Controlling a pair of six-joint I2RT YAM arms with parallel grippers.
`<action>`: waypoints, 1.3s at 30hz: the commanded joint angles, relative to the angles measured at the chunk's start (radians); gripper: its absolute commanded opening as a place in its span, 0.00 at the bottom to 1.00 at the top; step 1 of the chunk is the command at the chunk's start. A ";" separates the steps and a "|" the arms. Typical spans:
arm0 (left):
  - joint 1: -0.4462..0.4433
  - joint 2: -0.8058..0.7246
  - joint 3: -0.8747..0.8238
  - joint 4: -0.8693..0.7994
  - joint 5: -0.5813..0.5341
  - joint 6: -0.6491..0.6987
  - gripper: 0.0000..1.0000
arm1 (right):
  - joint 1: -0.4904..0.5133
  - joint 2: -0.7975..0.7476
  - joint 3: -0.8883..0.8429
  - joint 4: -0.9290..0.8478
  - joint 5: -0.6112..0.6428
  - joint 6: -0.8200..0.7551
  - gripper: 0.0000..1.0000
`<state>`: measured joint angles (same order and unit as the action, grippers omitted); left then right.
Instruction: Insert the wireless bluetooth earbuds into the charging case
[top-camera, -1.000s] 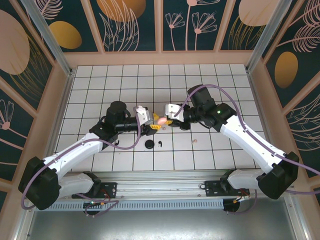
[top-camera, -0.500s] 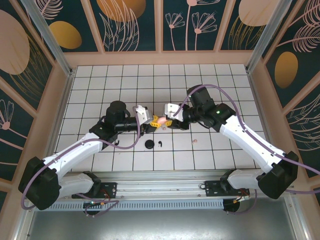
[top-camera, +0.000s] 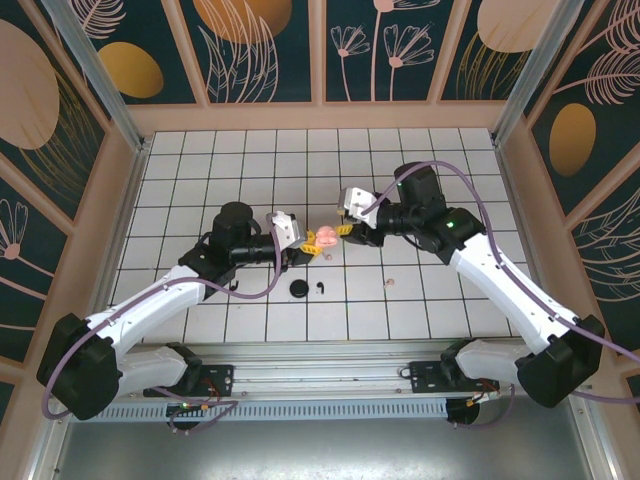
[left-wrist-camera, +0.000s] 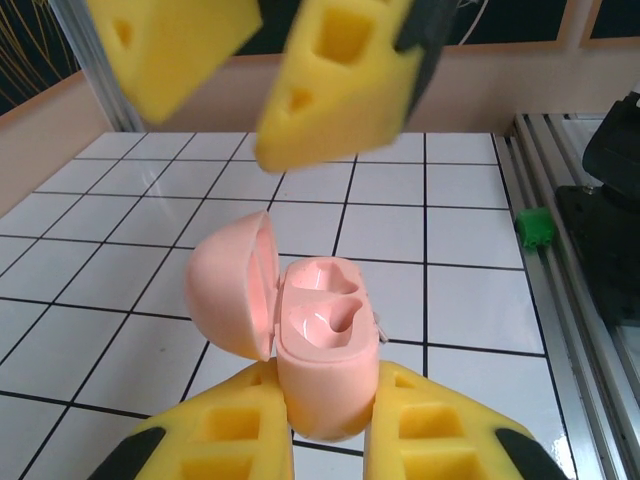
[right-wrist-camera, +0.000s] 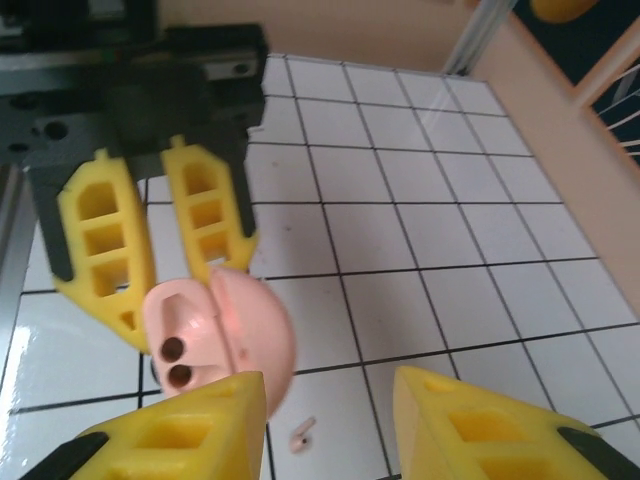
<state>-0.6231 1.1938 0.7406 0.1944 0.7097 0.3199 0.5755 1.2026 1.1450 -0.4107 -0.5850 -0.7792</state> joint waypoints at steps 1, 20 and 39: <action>-0.004 -0.013 0.003 0.002 0.031 0.013 0.15 | -0.008 -0.023 -0.023 0.067 -0.028 0.034 0.38; -0.005 0.036 -0.262 0.526 -0.085 -0.249 0.13 | -0.084 -0.077 -0.084 0.064 0.155 0.629 0.38; -0.006 0.124 -0.300 0.553 -0.104 -0.259 0.11 | -0.175 0.079 -0.237 -0.409 0.413 1.348 0.33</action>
<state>-0.6231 1.3117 0.4480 0.7063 0.5995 0.0624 0.4202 1.2770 0.9447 -0.7521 -0.2070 0.4534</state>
